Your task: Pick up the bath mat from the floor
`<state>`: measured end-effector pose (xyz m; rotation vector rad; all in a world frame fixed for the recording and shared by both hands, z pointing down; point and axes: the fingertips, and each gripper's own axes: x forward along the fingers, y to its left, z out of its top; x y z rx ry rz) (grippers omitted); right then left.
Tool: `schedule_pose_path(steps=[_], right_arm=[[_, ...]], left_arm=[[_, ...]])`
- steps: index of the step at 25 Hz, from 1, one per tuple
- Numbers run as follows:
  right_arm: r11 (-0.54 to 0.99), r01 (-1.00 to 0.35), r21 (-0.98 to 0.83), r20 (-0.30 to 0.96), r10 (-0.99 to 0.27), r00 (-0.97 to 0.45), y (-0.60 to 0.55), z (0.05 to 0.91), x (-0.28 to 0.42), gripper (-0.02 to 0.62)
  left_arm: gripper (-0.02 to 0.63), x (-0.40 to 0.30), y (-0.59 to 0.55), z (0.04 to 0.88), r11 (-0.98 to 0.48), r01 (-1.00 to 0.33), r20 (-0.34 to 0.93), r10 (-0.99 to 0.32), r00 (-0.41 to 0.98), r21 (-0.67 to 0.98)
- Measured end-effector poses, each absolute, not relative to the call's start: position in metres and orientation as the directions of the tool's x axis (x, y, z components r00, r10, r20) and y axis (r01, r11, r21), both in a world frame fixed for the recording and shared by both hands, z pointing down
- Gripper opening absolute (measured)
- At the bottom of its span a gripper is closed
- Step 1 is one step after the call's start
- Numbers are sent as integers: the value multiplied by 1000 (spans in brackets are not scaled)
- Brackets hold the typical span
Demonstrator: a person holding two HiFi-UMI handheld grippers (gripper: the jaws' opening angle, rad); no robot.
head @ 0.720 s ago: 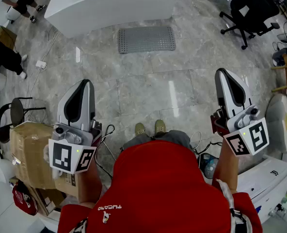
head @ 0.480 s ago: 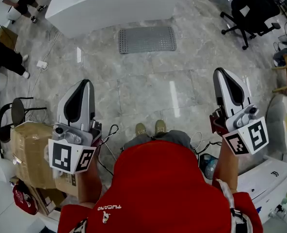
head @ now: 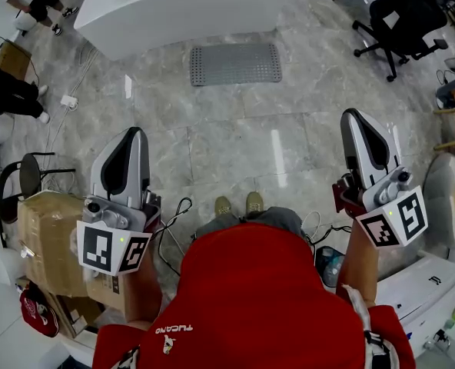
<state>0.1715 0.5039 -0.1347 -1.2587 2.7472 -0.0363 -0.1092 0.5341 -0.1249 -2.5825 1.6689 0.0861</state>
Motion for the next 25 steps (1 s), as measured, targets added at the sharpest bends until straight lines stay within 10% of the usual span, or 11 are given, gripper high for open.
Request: schedule_pose_path(steps=[25], right_arm=[[645,-764,-22,-70,-763,-643,439,-119,252,2]], left_arm=[[5,-53,474,-126,-345,-936,-70,-934,349,-68]])
